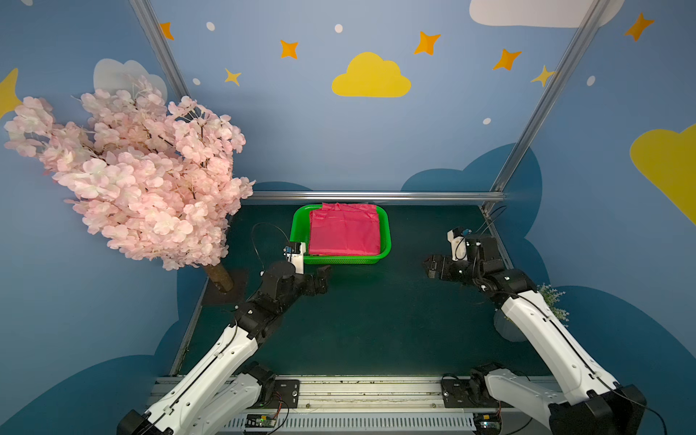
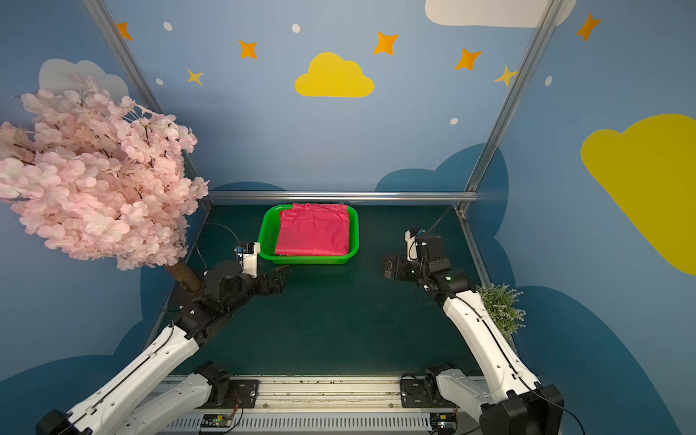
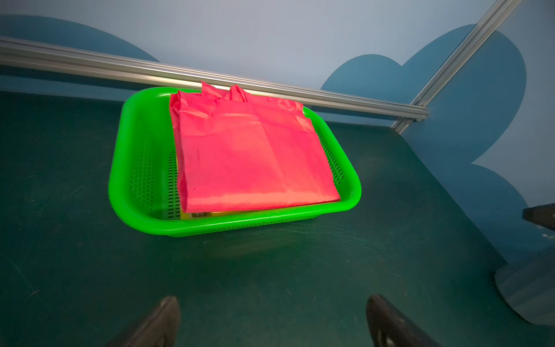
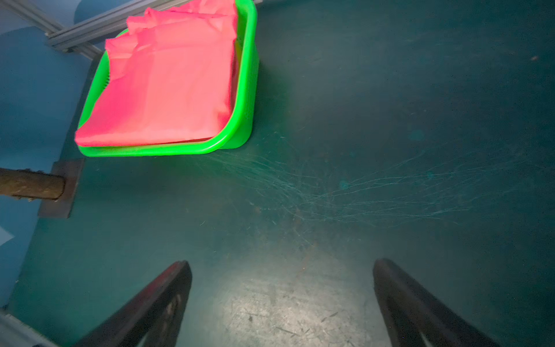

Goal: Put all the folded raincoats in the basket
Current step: Reset both arms

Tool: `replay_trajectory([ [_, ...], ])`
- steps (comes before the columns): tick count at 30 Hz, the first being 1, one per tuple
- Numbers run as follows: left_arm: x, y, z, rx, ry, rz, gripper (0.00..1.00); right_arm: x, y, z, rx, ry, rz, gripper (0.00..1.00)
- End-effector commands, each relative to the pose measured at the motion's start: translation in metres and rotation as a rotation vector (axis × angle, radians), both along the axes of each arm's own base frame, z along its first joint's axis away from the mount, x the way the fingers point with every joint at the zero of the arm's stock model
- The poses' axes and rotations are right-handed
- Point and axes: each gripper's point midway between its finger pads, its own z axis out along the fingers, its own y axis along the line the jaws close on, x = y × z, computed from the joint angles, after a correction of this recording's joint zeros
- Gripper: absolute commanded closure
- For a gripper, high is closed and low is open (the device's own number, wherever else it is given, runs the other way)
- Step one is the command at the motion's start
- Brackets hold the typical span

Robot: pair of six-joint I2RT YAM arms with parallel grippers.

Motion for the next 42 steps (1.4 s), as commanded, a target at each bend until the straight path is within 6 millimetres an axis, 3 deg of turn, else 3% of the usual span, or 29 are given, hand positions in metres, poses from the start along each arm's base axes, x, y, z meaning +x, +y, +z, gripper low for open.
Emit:
replay_trajectory([
  [1,0.003,0.015,0.002,0.053,-0.089,0.059,0.00,0.006,-0.032,-0.007,-0.113,-0.024,-0.129,0.02],
  [7,-0.002,0.046,-0.019,0.114,-0.139,0.189,0.00,0.019,-0.067,-0.023,-0.242,-0.072,-0.276,0.02],
  [12,-0.003,0.071,-0.034,0.189,-0.142,0.292,0.00,0.029,-0.079,-0.045,-0.302,-0.117,-0.299,0.02],
  [18,0.006,0.094,-0.056,0.197,-0.111,0.309,0.00,0.042,-0.098,-0.054,-0.312,-0.196,-0.379,0.02],
  [19,0.008,0.100,-0.058,0.179,-0.107,0.323,0.00,0.040,-0.101,-0.065,-0.321,-0.202,-0.376,0.02],
  [25,0.027,0.131,-0.063,0.169,-0.100,0.371,0.00,0.051,-0.114,-0.077,-0.342,-0.251,-0.406,0.02],
  [42,0.062,0.155,-0.096,0.150,-0.082,0.370,0.00,0.080,-0.111,-0.114,-0.382,-0.227,-0.332,0.02],
])
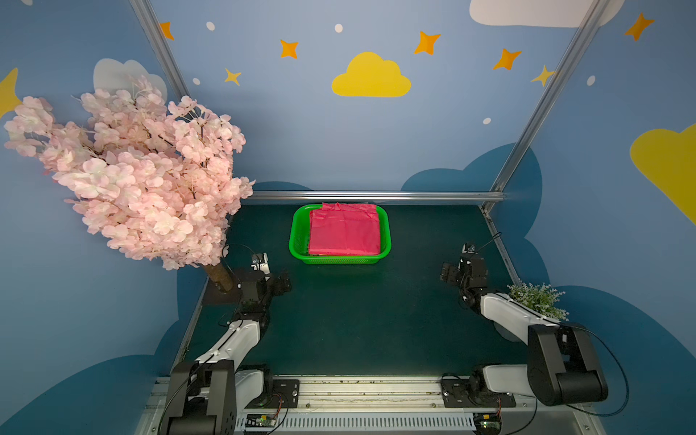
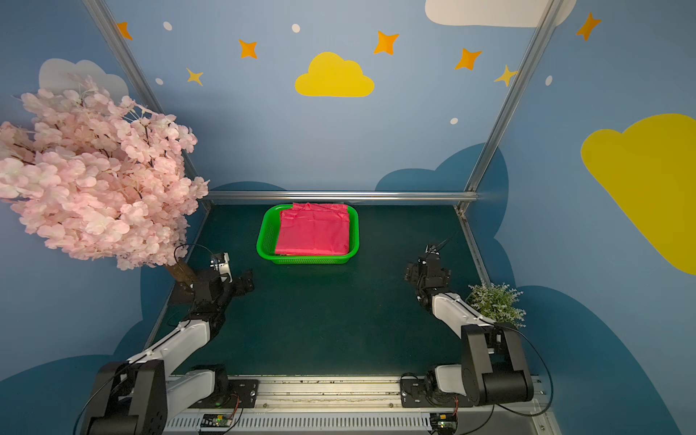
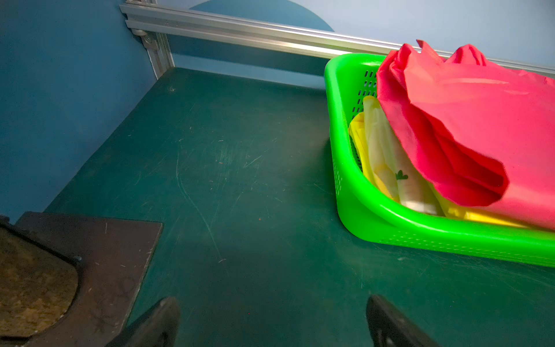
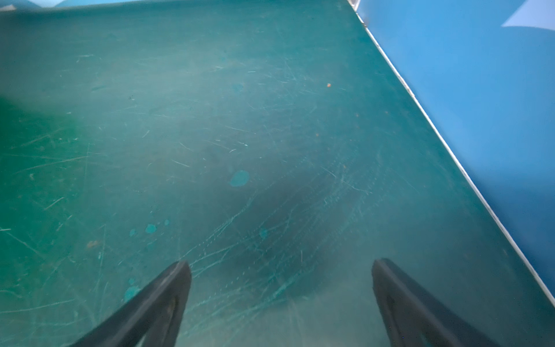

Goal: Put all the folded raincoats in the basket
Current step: Reset both arms

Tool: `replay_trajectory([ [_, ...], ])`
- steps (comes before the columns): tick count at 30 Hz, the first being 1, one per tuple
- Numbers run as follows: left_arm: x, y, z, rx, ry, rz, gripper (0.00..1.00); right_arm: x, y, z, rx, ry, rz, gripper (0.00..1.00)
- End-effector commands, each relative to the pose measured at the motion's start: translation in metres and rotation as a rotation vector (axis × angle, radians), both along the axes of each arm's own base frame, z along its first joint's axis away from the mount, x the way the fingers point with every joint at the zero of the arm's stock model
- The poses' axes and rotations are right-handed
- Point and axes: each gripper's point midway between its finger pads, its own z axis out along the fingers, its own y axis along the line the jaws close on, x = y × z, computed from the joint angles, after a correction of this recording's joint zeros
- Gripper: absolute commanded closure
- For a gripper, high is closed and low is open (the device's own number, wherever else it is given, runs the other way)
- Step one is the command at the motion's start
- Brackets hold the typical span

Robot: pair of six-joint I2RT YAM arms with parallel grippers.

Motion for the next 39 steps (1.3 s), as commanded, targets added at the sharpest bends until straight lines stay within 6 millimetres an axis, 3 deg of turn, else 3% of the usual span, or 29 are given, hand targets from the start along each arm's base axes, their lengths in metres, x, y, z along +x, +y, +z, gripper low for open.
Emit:
replay_trajectory([
  [1,0.010,0.002,0.014,-0.013,-0.089,-0.014,0.00,0.012,0.005,0.009,-0.009,-0.055,0.042,0.02],
  [6,0.012,0.006,0.016,-0.021,-0.095,-0.008,0.00,0.016,0.005,0.011,-0.043,-0.061,0.068,0.02],
  [15,0.010,0.014,0.037,0.014,-0.135,-0.004,0.00,0.012,-0.002,0.023,-0.072,-0.105,0.056,0.02],
  [19,0.010,0.010,0.026,-0.005,-0.113,-0.021,0.00,0.013,-0.002,0.027,-0.080,-0.117,0.062,0.02],
  [25,0.030,0.010,0.006,-0.062,-0.095,-0.006,0.00,0.017,0.001,0.015,-0.072,-0.100,0.097,0.02],
  [33,0.045,-0.021,-0.020,-0.002,-0.101,-0.175,0.00,0.024,0.012,0.000,-0.022,-0.148,0.181,0.02],
  [39,0.044,-0.046,-0.021,0.007,-0.095,-0.333,0.00,0.023,0.015,-0.006,-0.002,-0.160,0.211,0.02],
])
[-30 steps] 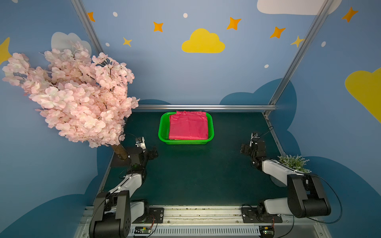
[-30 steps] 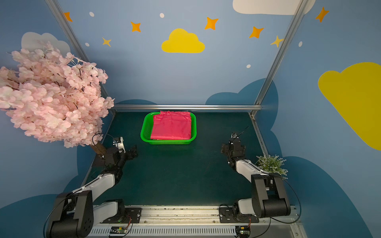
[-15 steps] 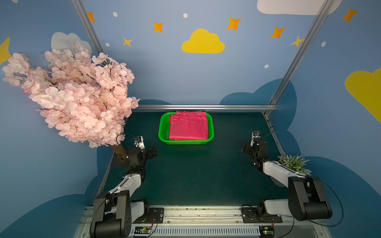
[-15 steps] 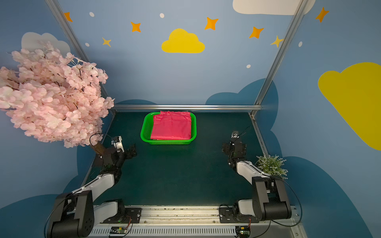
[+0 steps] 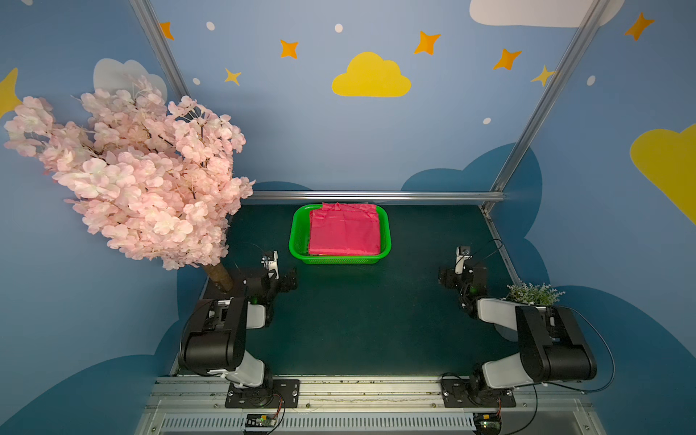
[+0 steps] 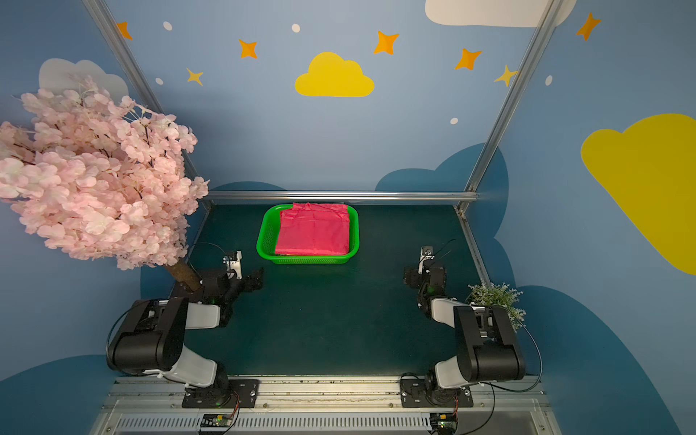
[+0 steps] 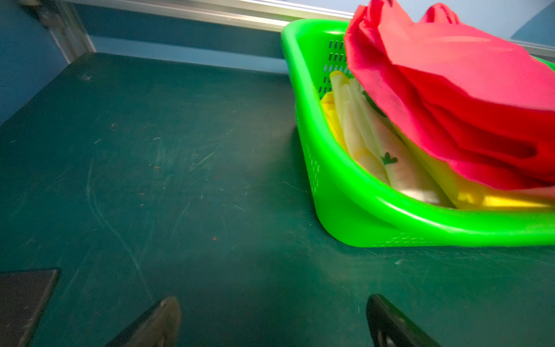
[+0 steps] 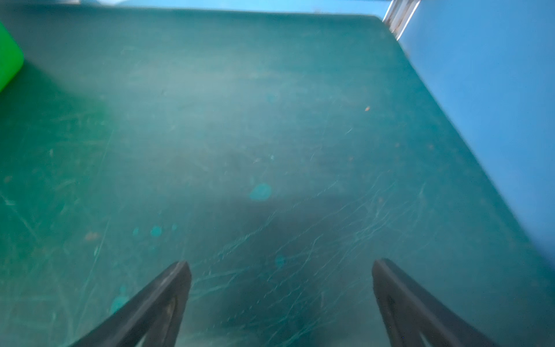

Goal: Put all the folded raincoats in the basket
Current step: Reset both arms

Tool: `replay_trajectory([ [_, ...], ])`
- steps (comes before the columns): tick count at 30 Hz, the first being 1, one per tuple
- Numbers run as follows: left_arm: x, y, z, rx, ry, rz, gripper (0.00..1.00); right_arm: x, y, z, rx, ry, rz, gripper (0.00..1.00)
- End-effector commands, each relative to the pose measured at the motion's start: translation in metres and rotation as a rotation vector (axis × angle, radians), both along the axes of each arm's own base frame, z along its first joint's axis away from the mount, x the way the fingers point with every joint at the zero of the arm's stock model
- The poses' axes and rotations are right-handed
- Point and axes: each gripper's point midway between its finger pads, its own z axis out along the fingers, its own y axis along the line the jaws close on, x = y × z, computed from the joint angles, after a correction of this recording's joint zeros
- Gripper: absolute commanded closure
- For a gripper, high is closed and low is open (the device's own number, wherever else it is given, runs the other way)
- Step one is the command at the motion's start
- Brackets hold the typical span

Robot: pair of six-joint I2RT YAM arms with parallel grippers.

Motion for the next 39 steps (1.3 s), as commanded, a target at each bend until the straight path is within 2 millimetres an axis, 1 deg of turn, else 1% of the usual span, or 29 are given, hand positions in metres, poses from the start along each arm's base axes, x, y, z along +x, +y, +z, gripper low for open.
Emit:
replay_trajectory([
  [1,0.007,-0.025,0.020,0.013,-0.071,-0.163,0.00,0.012,0.005,0.017,0.034,-0.075,0.040,0.02],
  [5,0.008,-0.021,0.018,-0.003,-0.051,-0.147,0.00,0.012,0.004,0.017,0.046,-0.072,0.047,0.02],
  [7,0.014,-0.004,0.015,0.009,-0.026,-0.037,0.00,0.012,0.004,0.017,0.046,-0.073,0.048,0.02],
  [8,0.014,-0.002,0.014,0.020,-0.022,-0.023,0.00,0.012,0.004,0.017,0.046,-0.073,0.049,0.02],
  [39,0.014,-0.003,0.015,0.028,-0.025,-0.019,0.00,0.012,0.005,0.017,0.040,-0.065,0.057,0.02],
])
